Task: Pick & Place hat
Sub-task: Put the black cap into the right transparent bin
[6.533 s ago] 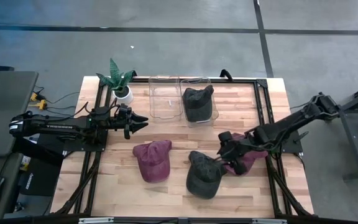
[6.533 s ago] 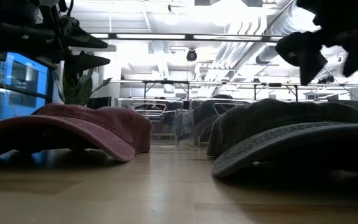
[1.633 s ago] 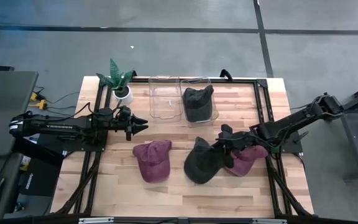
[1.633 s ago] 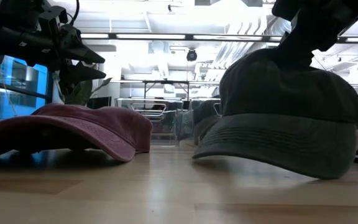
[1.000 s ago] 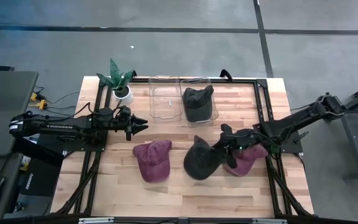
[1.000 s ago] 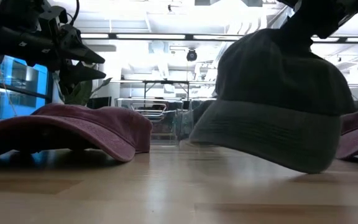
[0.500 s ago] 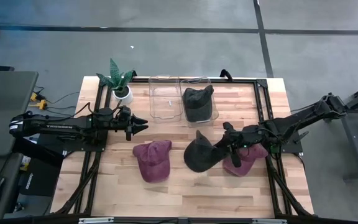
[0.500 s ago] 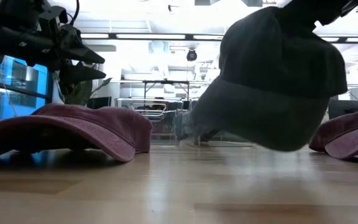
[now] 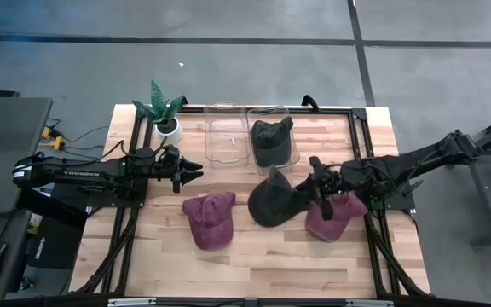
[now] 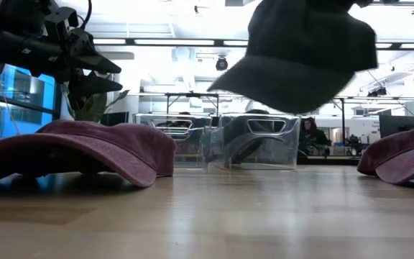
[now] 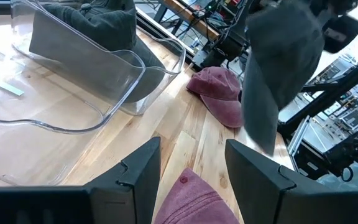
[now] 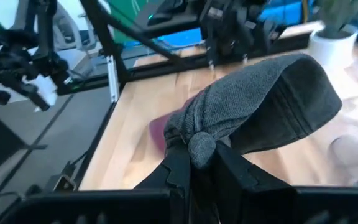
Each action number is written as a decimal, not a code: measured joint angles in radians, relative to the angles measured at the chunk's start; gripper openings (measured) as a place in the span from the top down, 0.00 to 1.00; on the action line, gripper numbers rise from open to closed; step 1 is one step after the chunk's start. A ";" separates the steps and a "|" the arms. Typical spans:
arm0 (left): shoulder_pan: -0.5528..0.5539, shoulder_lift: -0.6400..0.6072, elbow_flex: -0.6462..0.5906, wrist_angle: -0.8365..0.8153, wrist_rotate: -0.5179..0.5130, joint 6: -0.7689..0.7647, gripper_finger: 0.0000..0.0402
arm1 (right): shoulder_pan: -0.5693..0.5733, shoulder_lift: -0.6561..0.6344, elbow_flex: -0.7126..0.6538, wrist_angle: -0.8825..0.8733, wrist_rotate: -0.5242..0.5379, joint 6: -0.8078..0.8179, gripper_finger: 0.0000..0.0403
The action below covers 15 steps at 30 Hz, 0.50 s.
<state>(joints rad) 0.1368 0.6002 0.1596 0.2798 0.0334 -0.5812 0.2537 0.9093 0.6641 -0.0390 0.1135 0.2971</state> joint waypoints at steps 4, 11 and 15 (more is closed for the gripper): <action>0.000 0.000 0.000 -0.001 0.000 0.000 0.57 | -0.037 0.003 0.090 -0.116 0.027 -0.050 0.91; 0.000 0.000 0.000 -0.002 0.000 0.000 0.57 | -0.083 0.007 0.210 -0.290 0.062 -0.082 0.91; 0.000 0.000 0.000 -0.002 0.000 0.000 0.57 | -0.104 0.004 0.245 -0.341 0.084 -0.079 0.91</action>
<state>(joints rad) 0.1369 0.5999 0.1596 0.2783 0.0334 -0.5816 0.1499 0.9138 0.9090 -0.3803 0.1978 0.2177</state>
